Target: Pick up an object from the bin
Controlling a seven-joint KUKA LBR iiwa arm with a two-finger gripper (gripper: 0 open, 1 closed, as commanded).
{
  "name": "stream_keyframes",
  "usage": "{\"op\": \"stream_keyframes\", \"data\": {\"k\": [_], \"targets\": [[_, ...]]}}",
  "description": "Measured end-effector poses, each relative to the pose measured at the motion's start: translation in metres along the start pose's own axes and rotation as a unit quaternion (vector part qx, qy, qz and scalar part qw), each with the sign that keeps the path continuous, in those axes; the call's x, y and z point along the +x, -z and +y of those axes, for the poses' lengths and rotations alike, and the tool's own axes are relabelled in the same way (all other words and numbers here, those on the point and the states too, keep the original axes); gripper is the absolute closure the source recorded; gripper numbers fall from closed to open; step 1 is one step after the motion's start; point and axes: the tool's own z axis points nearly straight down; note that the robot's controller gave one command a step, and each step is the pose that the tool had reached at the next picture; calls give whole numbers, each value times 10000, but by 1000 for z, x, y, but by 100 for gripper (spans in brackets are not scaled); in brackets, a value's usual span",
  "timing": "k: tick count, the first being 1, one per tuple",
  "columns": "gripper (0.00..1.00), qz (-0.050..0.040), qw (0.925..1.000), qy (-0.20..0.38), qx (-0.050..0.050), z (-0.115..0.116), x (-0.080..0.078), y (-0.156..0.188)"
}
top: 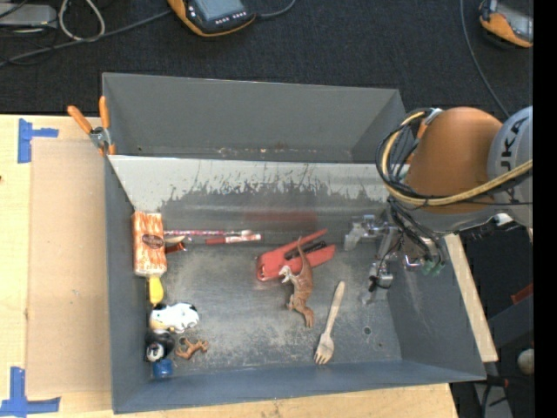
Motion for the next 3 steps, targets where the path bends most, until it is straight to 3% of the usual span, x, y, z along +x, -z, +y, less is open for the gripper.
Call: {"op": "stream_keyframes", "data": {"k": [1,2,3], "targets": [[0,-40,10000,10,4,0,-2,5],[0,-67,9988,492,14,9,-16,-23],[0,-48,9965,840,15,70,-28,-78]]}}
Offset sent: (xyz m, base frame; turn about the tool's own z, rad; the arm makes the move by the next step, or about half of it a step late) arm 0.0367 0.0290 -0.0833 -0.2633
